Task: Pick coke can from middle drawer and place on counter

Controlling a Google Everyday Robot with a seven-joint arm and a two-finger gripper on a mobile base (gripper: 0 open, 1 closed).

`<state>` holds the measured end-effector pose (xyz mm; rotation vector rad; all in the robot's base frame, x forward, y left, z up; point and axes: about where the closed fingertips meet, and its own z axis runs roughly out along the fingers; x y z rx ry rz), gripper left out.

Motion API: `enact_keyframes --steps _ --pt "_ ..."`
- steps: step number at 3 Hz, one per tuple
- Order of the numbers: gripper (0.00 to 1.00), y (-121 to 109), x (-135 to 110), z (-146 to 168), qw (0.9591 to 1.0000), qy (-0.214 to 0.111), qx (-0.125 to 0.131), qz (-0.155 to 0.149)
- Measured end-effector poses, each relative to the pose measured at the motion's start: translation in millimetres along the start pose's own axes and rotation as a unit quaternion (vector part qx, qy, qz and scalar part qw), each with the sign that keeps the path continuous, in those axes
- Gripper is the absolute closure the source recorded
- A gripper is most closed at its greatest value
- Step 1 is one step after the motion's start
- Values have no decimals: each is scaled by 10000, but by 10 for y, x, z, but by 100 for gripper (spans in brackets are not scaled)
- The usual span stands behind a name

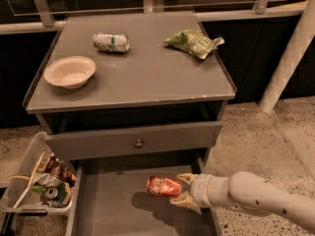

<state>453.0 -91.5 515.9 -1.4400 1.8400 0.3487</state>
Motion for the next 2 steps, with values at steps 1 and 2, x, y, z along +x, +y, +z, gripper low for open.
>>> enact_keyframes --steps 1,2 --pt "100 -224 -264 -508 9994 138 237 -195" --pt "100 -354 -567 -936 9978 320 373 -435"
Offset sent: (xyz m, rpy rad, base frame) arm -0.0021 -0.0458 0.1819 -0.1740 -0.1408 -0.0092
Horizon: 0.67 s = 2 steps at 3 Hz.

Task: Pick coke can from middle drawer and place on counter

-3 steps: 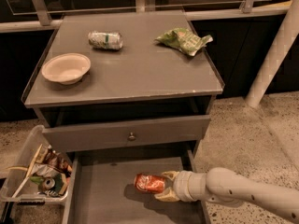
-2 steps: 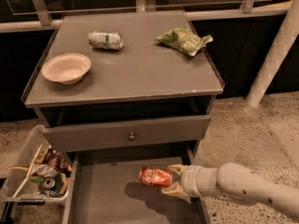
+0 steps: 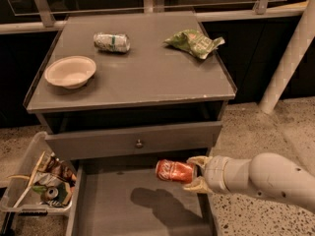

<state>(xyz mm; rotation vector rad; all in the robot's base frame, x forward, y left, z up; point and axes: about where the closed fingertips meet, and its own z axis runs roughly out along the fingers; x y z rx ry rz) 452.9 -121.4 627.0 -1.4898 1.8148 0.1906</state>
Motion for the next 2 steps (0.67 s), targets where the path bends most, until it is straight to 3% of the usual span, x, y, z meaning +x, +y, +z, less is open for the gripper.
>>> enact_keyframes --steps 1,2 --pt "100 -220 -232 -357 9998 106 71 -178" --pt "100 -218 -243 -355 9997 125 67 -189"
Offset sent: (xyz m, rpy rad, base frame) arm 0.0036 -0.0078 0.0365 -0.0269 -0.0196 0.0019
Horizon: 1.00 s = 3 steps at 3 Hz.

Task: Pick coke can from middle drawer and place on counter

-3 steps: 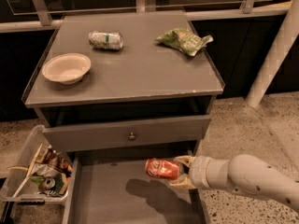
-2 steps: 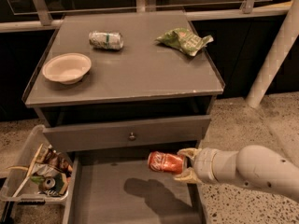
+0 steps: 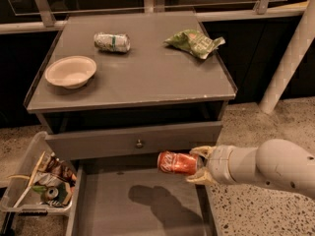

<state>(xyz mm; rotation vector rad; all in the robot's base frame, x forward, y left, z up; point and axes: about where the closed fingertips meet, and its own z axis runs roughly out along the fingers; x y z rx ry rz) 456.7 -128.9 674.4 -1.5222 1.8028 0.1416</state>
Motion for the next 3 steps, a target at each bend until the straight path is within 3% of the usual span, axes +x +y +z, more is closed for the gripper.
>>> enact_keyframes --steps 1,3 --pt "100 -143 -220 -199 9996 82 142 -212" --pt "100 -629 -973 -864 9942 165 589 -885"
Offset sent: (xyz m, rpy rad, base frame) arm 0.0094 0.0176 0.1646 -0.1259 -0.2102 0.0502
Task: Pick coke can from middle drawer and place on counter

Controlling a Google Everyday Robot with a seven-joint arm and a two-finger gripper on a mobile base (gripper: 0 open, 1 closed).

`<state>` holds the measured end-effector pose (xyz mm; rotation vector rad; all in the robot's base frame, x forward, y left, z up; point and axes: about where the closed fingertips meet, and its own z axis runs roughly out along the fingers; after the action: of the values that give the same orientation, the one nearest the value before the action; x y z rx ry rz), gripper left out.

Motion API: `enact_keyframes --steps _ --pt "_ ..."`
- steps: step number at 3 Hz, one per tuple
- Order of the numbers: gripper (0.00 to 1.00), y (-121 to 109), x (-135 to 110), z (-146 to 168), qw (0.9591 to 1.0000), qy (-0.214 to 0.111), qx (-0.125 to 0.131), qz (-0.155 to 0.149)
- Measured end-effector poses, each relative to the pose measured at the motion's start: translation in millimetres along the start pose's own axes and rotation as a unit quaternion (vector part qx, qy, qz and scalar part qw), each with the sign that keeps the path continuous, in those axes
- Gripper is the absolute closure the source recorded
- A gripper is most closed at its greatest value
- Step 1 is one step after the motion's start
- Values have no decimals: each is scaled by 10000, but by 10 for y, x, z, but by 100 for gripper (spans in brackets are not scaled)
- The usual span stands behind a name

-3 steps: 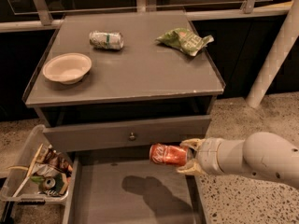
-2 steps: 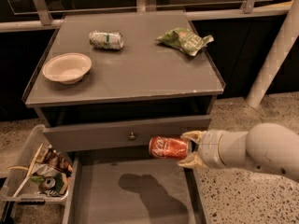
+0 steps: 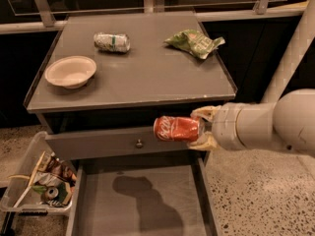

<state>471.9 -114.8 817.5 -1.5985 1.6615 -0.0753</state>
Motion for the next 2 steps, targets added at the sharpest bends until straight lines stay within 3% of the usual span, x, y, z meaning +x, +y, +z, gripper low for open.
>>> enact_keyframes --steps 1,2 --pt "100 -523 -234 -331 9992 63 336 -215" --pt "100 -523 -234 -331 9992 63 336 -215"
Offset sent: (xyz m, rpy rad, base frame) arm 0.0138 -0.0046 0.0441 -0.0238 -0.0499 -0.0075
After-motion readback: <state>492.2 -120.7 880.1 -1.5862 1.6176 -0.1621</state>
